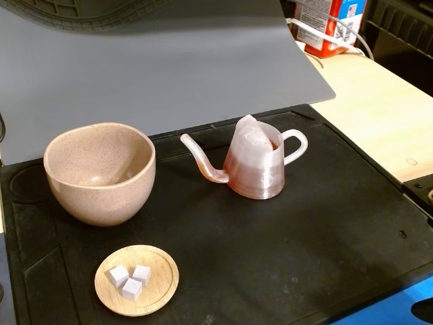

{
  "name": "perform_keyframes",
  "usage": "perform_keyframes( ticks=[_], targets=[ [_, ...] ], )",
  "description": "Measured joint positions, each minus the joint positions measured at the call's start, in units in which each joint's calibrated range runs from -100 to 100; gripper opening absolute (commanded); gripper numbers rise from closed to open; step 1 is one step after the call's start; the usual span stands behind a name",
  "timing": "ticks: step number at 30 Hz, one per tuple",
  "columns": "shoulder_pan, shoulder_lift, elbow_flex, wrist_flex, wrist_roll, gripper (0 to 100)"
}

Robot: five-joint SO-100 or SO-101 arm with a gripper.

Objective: Pick up a kettle and pour liquid into a cup.

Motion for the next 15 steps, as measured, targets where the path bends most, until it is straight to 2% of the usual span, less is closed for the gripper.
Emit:
perform_keyframes(
  ticks=[9,15],
  targets=[
    [0.00,0.00,0.00,-0.35,0.00,0],
    [0.00,0.94,0.00,-13.65,0.10,0]
  ],
)
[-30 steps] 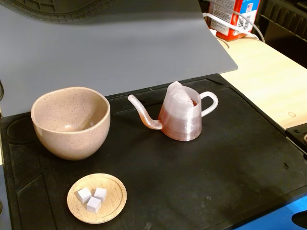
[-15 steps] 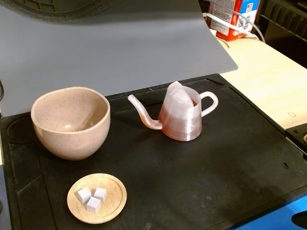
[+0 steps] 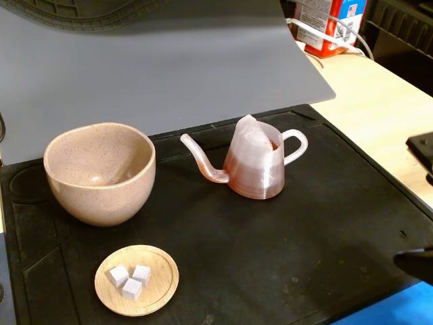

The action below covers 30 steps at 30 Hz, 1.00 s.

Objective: Pick up a kettle and pour liquid into a cup.

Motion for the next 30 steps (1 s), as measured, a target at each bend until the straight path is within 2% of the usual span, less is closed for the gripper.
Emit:
perform_keyframes(
  ticks=[6,8,10,16,17,18,19,26,27,30],
  targets=[
    [0.00,11.47,0.00,-20.92,0.00,1],
    [0.00,15.75,0.00,-28.71,0.00,8],
    [0.00,21.66,0.00,-38.95,0.00,11],
    [0.00,32.19,-0.39,-53.48,0.42,11],
    [0.00,32.96,-0.39,-55.32,1.00,11],
    [-0.08,36.47,-0.58,-58.99,4.40,11],
    [-0.08,36.30,-0.58,-59.61,4.66,11],
    [0.00,59.50,-8.96,-74.22,5.19,10],
    [0.00,66.78,-13.63,-80.61,5.19,10],
    [-0.08,77.40,-16.55,-89.72,5.19,10]
  ],
)
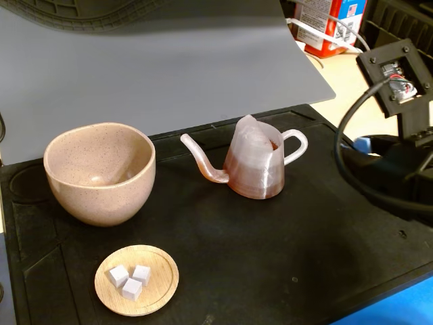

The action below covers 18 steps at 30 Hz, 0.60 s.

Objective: Pick up a kettle and pour liquid into a cup.

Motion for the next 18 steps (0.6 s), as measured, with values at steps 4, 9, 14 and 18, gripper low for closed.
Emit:
perform_keyframes(
  ticks=[4,9,14,18],
  targets=[
    [-2.87,5.39,-1.07,-3.15,1.20,11],
    [-3.33,13.01,-11.20,-3.15,9.95,11],
    [-2.80,22.09,-20.64,-3.24,10.53,11],
    [1.44,22.86,-20.93,-3.33,12.73,19]
  ],
)
